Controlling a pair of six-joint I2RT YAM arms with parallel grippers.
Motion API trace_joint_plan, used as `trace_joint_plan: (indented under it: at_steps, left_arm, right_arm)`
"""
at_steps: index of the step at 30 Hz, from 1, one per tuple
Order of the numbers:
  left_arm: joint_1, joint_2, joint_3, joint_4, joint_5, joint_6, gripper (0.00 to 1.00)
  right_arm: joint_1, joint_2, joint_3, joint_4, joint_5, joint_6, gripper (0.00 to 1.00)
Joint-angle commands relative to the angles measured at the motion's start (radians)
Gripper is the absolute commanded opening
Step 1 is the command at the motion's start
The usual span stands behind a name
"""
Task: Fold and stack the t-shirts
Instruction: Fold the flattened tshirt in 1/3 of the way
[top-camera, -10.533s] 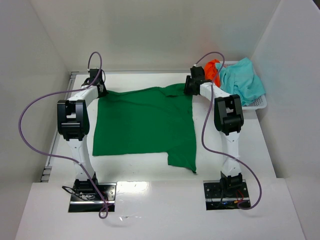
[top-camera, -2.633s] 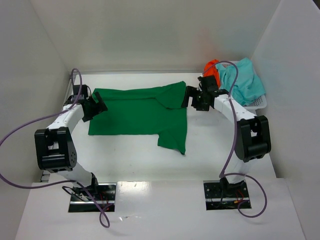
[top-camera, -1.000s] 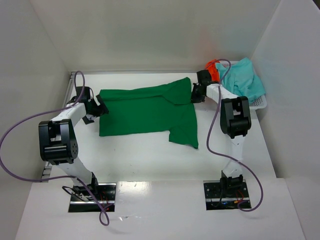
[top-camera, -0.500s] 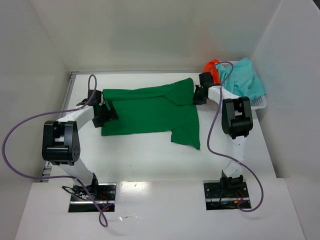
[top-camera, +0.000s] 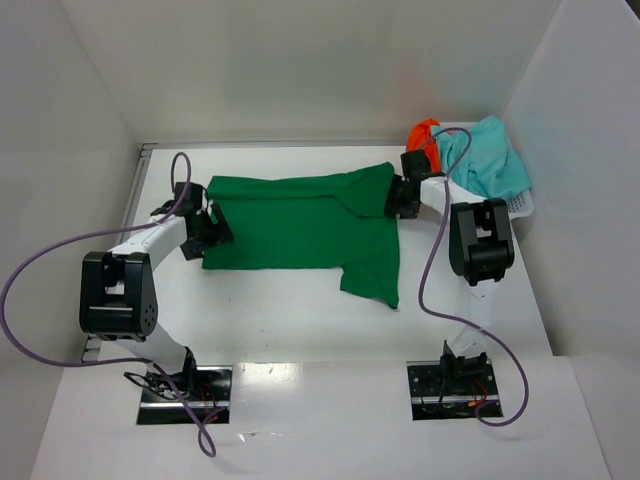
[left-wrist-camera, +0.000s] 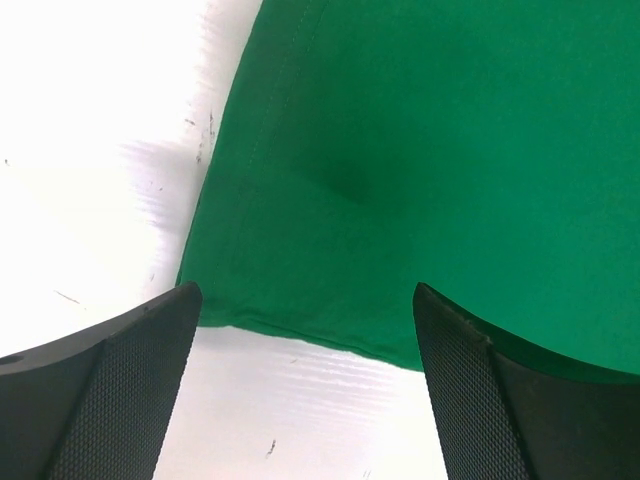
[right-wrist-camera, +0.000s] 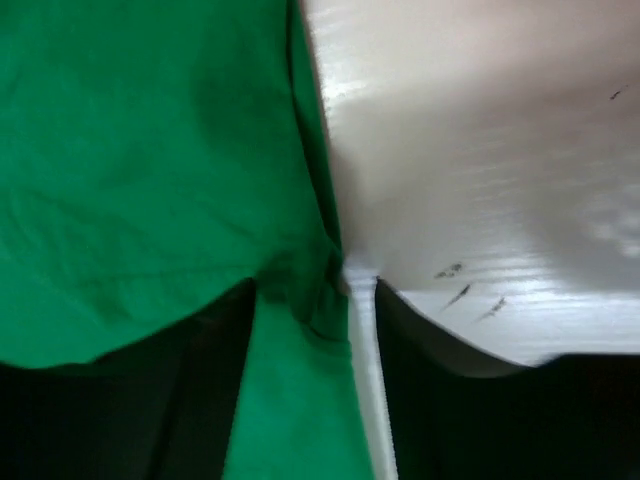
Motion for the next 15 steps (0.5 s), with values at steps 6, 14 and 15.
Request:
trace_joint_plan:
  at_steps: [6,14,15]
  left_arm:
    - [0.003,-0.052,-0.009,-0.026,0.014,-0.056,0.95]
    - [0.057,-0.104,-0.057,0.002,0.061,-0.09,0.95]
    - [0.057,-0.104,-0.057,0.002,0.061,-0.09,0.95]
  right_arm:
    - [-0.003,-0.254,-0.074,-0.049,-0.037,-0.016,0.86]
    - [-0.003,-0.523,-0.316,-0.076,-0.066,0.131,0.99]
    - [-0.003,-0.549,-0.383,-0.063,-0.091,0.149,0.99]
